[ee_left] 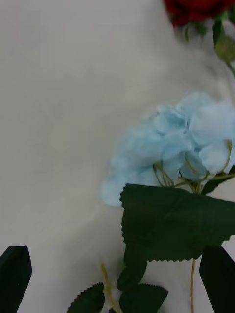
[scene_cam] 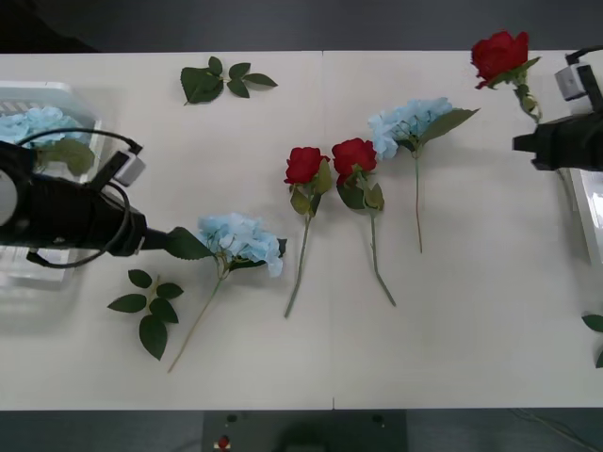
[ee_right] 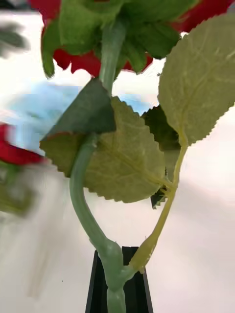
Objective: Put the red flowers into the right box and the blue flowers into the left box
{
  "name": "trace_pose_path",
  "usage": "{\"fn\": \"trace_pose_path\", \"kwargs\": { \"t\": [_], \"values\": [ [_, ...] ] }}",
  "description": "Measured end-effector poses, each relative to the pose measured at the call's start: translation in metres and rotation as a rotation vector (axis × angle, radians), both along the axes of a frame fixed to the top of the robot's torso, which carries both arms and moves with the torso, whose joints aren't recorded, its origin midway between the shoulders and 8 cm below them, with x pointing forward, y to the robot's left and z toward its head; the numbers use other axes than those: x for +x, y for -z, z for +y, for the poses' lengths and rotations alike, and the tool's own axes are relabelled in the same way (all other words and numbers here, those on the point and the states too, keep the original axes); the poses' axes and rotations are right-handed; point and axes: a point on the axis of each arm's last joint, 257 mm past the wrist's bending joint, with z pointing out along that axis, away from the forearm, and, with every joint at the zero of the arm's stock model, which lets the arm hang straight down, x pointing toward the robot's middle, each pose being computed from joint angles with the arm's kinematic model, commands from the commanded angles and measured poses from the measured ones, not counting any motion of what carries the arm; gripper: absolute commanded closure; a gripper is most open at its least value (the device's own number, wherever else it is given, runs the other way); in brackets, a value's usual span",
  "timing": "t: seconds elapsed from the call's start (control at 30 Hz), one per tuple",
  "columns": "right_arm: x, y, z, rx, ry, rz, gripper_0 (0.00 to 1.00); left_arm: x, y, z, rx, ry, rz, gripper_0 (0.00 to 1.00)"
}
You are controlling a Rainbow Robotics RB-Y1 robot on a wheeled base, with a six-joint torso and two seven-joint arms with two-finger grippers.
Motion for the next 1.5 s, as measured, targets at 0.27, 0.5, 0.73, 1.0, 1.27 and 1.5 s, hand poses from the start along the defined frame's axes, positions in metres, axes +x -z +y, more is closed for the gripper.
{"fn": "trace_pose_path", "kwargs": {
  "t": [0.27,0.5,0.73,1.0,1.27,1.5],
  "values": [
    [-0.001,0.010,-0.155,-0.273,0.251,0.074,1.00,-0.016,0.070,-0.046,0.205,0.086,0.019,0.00],
    [-0.011,0.019,-0.252,-0.444,0.418,0.077,1.00,-0.018,0.086,-0.083,0.196,-0.006,0.043,0.00],
    [-0.006,0.039,-0.291,-0.533,0.552,0.043,1.00,-0.026,0.076,-0.105,0.200,0.024,-0.004,0.00],
    [-0.006,0.070,-0.285,-0.553,0.580,0.066,1.00,-0.049,0.090,-0.105,0.184,0.021,0.012,0.00],
    [-0.014,0.072,-0.296,-0.595,0.587,0.081,0.39,-0.063,0.106,-0.105,0.238,0.072,0.025,0.00],
    [-0.015,0.072,-0.297,-0.612,0.580,0.083,0.20,-0.065,0.110,-0.105,0.261,0.081,0.020,0.00]
  ]
}}
